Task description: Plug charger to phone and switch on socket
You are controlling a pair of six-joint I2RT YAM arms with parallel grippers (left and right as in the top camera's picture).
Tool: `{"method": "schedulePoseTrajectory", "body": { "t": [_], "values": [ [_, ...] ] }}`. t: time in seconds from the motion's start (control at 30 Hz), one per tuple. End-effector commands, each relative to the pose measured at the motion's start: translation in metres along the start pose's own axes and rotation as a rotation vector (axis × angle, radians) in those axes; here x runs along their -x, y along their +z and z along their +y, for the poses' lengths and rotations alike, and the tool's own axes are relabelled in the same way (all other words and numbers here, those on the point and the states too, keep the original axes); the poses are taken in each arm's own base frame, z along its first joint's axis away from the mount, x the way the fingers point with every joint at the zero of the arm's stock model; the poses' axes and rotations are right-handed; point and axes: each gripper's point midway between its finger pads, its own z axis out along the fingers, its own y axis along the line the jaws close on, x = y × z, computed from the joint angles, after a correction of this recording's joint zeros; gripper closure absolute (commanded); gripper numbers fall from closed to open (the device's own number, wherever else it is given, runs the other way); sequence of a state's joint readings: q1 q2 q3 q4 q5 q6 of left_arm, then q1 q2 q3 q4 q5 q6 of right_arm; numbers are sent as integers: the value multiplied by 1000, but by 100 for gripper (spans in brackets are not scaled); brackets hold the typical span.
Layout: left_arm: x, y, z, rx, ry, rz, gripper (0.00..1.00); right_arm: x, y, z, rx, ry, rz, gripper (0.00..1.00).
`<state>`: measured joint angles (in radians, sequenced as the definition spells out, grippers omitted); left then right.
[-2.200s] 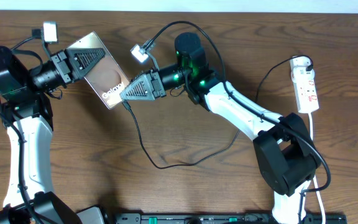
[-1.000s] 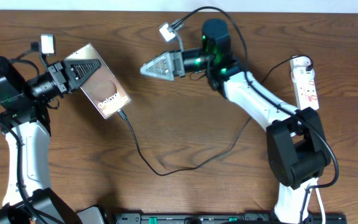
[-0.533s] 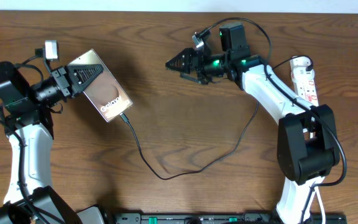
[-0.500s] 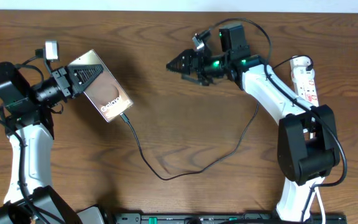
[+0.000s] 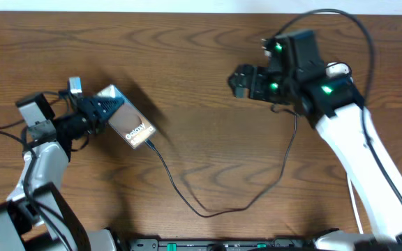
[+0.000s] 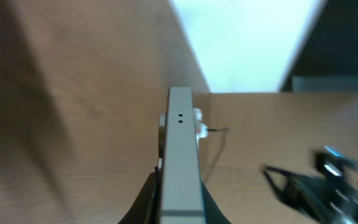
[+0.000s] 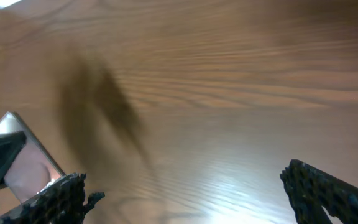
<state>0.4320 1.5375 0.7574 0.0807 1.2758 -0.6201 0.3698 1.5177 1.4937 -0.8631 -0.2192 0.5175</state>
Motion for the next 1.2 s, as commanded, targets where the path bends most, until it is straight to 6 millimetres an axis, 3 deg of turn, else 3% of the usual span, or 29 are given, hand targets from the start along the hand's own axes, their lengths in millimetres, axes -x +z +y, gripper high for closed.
{"method": "schedulePoseTrajectory", "body": {
  "t": [0.0,0.13,0.3,0.67,1.0,1.17],
  "values": [
    [-2,1,47,154,-48,-27,92,8,-40,-33,-213,-22,-117,1],
    [-11,-1,95,318,-156,-27,93,-6,-64,-47,-288,-17,-109,1],
    [-21,-3,125,408,-230,-10,93,-19,-75,-64,-376,9,-85,1],
    [-26,-18,160,604,-272,-42,93,-22,-76,-69,-400,9,-72,1],
    [-28,-24,167,654,-285,-47,92,-24,-76,-70,-403,10,-65,1],
    [-32,-25,168,659,-300,-37,86,-27,-76,-69,-396,11,-50,1]
  ]
}}
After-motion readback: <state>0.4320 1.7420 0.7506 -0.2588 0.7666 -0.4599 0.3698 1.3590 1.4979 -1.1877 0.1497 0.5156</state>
